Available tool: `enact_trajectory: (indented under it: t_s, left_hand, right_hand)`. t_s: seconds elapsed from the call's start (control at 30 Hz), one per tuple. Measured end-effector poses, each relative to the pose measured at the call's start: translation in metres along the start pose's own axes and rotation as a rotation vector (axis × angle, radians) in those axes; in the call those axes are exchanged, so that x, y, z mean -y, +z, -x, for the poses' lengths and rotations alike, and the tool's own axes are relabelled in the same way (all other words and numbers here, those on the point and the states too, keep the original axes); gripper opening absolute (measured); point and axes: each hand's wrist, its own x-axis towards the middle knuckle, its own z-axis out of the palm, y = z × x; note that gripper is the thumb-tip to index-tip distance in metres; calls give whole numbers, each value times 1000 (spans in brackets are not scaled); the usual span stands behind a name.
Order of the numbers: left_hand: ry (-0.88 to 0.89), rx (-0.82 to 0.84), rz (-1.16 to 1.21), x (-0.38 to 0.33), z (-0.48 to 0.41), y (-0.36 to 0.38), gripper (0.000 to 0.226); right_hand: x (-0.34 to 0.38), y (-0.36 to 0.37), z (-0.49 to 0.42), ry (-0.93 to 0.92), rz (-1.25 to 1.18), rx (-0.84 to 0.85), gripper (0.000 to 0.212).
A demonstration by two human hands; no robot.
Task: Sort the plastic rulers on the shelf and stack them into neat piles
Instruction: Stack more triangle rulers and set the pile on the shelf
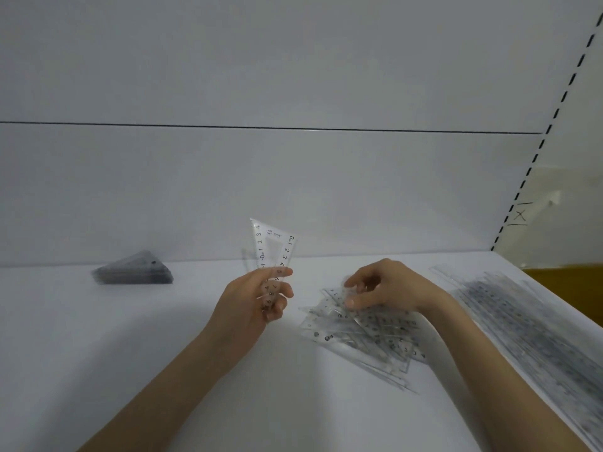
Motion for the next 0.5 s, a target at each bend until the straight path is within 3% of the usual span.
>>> enact_trajectory:
  t_s: [0.27,0.4,0.5]
  left_hand:
    - [-17,26,-7,1,5,6,16]
    - [-24,63,-8,-2,8,9,23]
    - [-13,83,-28,-3,11,13,20]
  right_hand:
    - [-5,-6,3,51,-439,-156,7]
    - [10,-8,8,-121,-873,-180,7]
    - [24,-2,12,-234,-1020,-132,12]
